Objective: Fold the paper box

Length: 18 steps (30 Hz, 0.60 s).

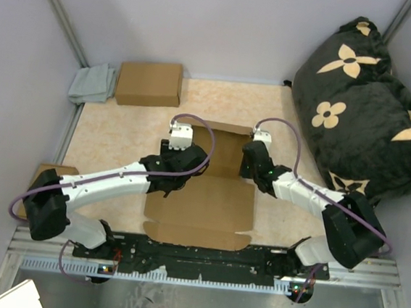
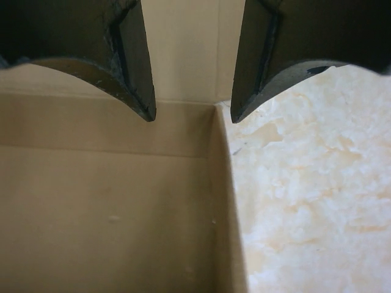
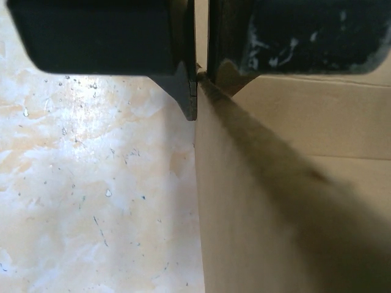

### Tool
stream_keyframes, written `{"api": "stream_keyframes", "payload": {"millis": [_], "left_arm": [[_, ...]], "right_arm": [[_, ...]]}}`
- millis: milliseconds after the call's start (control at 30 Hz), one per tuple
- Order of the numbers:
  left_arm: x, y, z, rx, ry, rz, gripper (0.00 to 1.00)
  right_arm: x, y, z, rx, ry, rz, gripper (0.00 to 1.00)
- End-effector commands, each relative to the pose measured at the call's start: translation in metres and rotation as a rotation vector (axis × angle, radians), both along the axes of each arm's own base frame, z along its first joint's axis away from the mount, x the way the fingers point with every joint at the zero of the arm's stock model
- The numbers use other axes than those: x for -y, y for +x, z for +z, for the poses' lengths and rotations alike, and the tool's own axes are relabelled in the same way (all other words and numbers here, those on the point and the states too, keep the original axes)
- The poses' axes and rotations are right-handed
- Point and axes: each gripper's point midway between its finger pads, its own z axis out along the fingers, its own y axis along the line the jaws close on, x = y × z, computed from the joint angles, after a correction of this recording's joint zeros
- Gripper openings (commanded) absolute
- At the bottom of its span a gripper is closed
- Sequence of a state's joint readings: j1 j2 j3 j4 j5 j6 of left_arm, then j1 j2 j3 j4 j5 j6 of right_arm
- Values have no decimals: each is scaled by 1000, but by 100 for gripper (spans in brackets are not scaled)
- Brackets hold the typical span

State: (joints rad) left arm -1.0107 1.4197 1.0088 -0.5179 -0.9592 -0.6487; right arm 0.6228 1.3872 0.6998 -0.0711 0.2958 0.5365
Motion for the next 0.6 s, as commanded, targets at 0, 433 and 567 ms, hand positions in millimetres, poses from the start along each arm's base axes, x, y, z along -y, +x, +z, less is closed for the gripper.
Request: {"api": "stream_keyframes", "payload": {"millis": [0,433,567], "left_arm": [[19,-8,14,-44,-96,-130,59],[-30,-17,77,-161,-232,-119,59],[-43,-27,89,-175,-230,-136,61]], "right_arm": [[-17,21,28,18,88,-39,0],[-44,-16,46,-124,276,62,42],[-43,-37,70,-101,300,156,54]]}}
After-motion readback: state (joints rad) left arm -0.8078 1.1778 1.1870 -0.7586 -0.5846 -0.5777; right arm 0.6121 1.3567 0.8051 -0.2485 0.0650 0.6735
